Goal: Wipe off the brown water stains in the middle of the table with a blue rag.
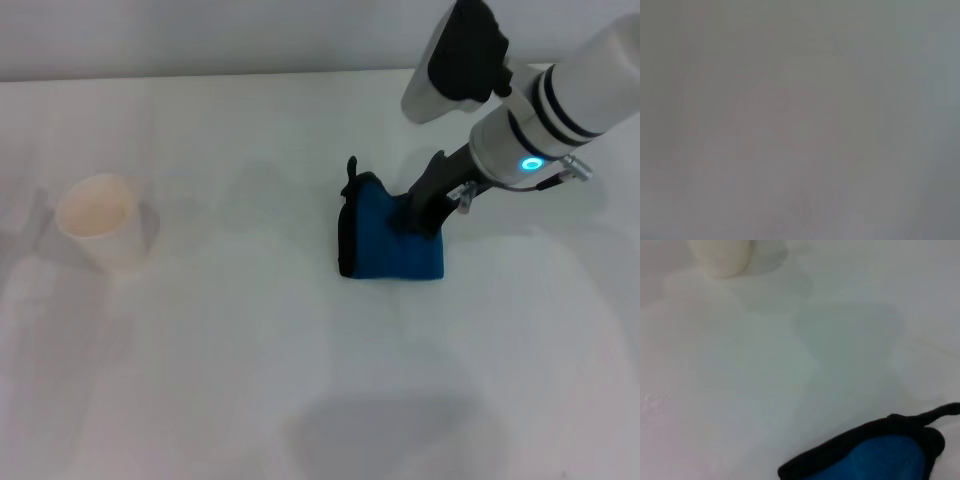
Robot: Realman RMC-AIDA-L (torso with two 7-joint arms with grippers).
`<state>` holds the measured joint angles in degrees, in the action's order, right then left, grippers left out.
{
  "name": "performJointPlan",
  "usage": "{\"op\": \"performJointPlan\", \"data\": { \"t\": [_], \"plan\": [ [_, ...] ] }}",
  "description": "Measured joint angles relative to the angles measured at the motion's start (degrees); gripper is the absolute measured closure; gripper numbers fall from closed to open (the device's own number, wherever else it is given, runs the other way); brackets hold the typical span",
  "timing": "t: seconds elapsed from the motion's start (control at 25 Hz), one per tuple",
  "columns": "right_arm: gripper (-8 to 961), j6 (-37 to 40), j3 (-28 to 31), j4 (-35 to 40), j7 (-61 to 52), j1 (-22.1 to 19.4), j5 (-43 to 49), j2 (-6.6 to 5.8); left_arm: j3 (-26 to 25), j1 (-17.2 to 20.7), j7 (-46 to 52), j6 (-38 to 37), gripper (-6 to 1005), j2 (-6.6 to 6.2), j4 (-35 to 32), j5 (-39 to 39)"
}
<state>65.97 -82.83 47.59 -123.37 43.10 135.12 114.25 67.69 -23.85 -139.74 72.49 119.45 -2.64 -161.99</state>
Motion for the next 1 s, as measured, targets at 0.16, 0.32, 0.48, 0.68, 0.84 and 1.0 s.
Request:
{"op": "performJointPlan", "data": {
  "t": [0.16,0.32,0.48,0.68,0.84,1.0],
  "plan": [
    [881,-0.2,-0.2,-0.2,1.6,-0.2,0.1,0.58,0.1,0.2,0.0,0.0,123,0.00,0.0,0.0],
    [846,-1.3,0.0,0.1,2.0,-1.1,0.2,0.76,0.1,0.4,0.0,0.1,123,0.00,0.0,0.0],
    [711,-3.9,0.0,3.5,1.8,-4.1,-0.4,1.05,0.2,0.5,0.0,0.2,123,0.00,0.0,0.0],
    [601,-4.5,4.1,8.6,2.1,-8.4,-4.3,1.13,0.2,0.7,0.0,0.4,123,0.00,0.0,0.0],
    [512,-3.5,13.1,9.3,5.4,-11.4,-14.9,1.17,0.2,0.8,0.0,0.4,123,0.05,0.0,0.0],
    [370,1.6,22.6,5.1,16.3,-15.0,-33.2,1.08,0.2,0.7,0.0,0.4,123,0.01,0.0,0.0]
  ]
}}
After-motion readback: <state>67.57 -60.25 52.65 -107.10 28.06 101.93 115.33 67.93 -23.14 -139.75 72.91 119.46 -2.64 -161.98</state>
